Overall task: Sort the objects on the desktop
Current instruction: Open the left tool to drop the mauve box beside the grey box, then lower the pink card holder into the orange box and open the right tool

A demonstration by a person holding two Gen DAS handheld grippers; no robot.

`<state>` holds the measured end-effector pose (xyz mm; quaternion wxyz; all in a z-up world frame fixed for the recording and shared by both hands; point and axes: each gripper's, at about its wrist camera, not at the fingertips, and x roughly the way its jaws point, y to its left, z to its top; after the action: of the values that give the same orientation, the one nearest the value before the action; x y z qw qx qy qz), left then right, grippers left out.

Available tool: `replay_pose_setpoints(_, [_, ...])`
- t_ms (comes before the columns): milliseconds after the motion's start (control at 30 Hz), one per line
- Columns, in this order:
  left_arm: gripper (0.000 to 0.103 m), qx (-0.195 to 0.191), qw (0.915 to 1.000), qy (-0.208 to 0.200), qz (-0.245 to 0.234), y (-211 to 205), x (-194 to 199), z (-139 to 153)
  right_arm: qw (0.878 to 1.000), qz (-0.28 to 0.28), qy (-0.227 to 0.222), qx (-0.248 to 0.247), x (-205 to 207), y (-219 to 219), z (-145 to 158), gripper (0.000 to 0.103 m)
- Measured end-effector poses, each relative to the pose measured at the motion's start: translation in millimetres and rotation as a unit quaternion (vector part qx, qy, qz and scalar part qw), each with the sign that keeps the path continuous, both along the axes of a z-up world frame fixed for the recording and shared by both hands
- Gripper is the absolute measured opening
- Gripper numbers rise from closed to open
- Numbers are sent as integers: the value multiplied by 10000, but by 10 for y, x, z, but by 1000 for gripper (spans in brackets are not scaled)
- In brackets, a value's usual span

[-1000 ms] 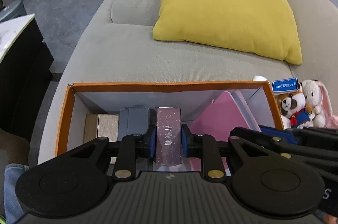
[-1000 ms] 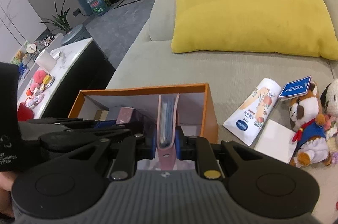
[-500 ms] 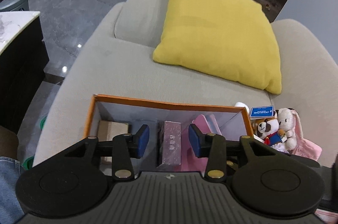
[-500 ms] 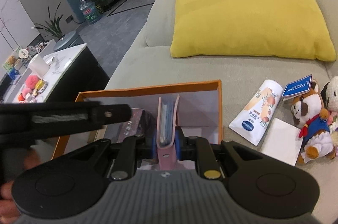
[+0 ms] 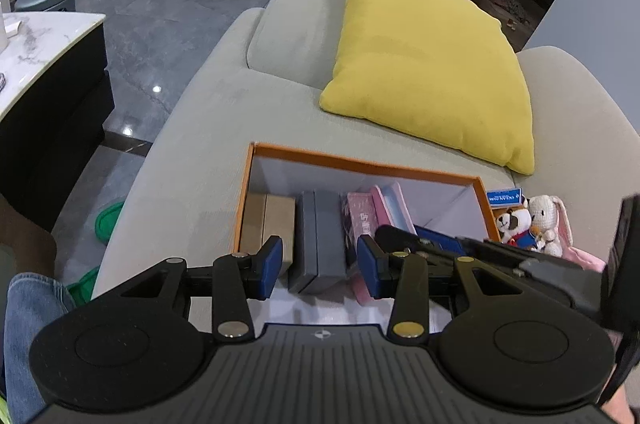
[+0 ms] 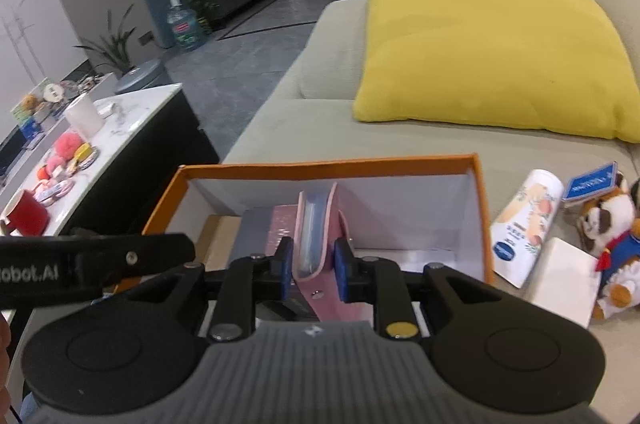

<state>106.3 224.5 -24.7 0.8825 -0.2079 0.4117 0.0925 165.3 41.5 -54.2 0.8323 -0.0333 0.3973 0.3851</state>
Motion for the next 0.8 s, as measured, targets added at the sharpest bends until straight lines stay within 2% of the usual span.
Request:
replay_pose_setpoints(133, [48, -115, 9999, -25, -10, 8, -92, -50, 9997, 242, 86, -10, 11, -6, 3, 32])
replay_pose_setpoints(267, [48, -204, 9998, -23, 49, 12, -153, -98, 9981, 589, 4, -153, -24, 35, -1, 45])
replay_pose_setpoints(500, [48, -298, 9995, -44, 119, 41, -276, -135, 9921, 991, -190, -748, -187, 80, -70, 53])
replay_pose_setpoints(600, [48, -299, 9995, -43, 121, 35, -300, -147, 9868, 1053, -304, -1188, -224, 134, -163, 48])
replay_pose_setpoints(667, [48, -324, 9994, -52, 122, 39, -311, -149, 9844, 1110, -322, -1323, -210, 165, -227, 31])
replay_pose_setpoints(700, [48, -339, 9993, -55, 130, 44, -318, -151, 9838, 1118, -280, -1372, -189, 176, -255, 27])
replay_pose_setpoints(800, [48, -342, 9993, -41, 170, 63, -331, -167, 9825, 1163, -351, -1415, -171, 195, -265, 23])
